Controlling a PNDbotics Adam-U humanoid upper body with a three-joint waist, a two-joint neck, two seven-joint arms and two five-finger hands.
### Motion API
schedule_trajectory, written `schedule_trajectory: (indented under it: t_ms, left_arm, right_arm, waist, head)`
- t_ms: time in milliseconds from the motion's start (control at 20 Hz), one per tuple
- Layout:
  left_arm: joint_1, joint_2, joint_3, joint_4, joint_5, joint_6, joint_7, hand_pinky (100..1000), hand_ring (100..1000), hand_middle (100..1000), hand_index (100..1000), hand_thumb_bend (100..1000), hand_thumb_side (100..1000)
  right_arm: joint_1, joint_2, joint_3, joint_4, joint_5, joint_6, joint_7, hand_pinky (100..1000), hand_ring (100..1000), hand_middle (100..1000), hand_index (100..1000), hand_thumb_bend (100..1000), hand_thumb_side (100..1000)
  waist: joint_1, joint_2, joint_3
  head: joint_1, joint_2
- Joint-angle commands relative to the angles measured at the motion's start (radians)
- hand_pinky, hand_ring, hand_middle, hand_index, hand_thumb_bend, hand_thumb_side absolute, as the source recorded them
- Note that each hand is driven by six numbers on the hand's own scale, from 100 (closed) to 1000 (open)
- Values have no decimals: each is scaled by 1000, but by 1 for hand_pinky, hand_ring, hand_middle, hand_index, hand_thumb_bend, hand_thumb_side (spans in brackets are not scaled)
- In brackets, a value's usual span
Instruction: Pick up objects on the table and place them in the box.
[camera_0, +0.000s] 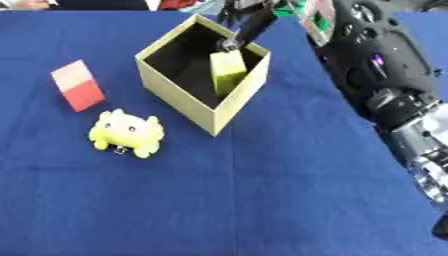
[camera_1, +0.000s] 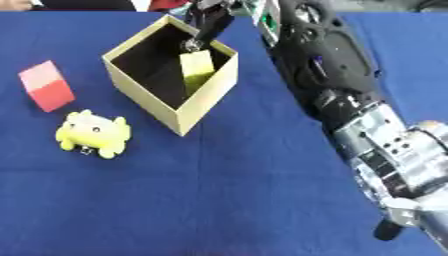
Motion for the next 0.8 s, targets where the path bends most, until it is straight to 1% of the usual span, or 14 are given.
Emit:
schedule_trajectory:
  t_ms: [50, 250, 300, 400, 550, 650, 750, 800]
  left_arm:
    - [-9, 21, 1, -19, 1, -2, 1, 696, 644, 713, 709, 203, 904]
    - [-10, 32, 0, -19, -3, -4, 2, 696, 645, 713, 710, 201, 903]
    - [-11, 36, -1, -19, -4, -5, 2, 696, 645, 713, 710, 200, 902]
    - [-16, 53, -5, -19, -10, -8, 1, 696, 646, 712, 712, 196, 900]
    - [-28, 94, -13, -19, -36, -16, -4, 695, 647, 709, 717, 184, 893]
    - [-40, 134, -18, -19, -78, -22, -4, 694, 649, 706, 722, 175, 890]
    - [-54, 183, -23, -19, -146, -19, 6, 693, 651, 701, 728, 162, 885]
    - [-60, 204, -26, -19, -185, -15, 14, 693, 653, 697, 733, 155, 881]
  right_arm:
    - [-12, -51, -11, -92, -29, -3, 17, 972, 939, 869, 1000, 180, 739]
    - [11, -121, -7, -195, -76, 5, 17, 967, 936, 867, 1000, 168, 698]
    - [18, -137, -5, -218, -89, 7, 17, 963, 933, 864, 1000, 139, 679]
    - [39, -182, -11, -283, -125, 12, 15, 956, 925, 857, 999, 100, 652]
    - [82, -240, -29, -382, -171, 38, -12, 944, 916, 847, 983, 100, 634]
    - [120, -276, -47, -447, -197, 60, -51, 935, 910, 840, 977, 100, 662]
    - [167, -311, -67, -520, -219, 94, -115, 929, 908, 842, 964, 100, 722]
    - [188, -324, -76, -552, -226, 112, -151, 922, 901, 836, 944, 100, 801]
  waist:
    - [4, -27, -3]
    - [3, -28, -10]
    - [2, -28, -12]
    - [0, -27, -18]
    - [-2, -27, -24]
    - [-3, -27, -27]
    - [-3, -26, -30]
    - [-4, -26, -31]
  head:
    - [4, -5]
    - [10, 4]
    - [10, 7]
    - [12, 15]
    - [13, 22]
    - [13, 23]
    - [15, 22]
    - [15, 22]
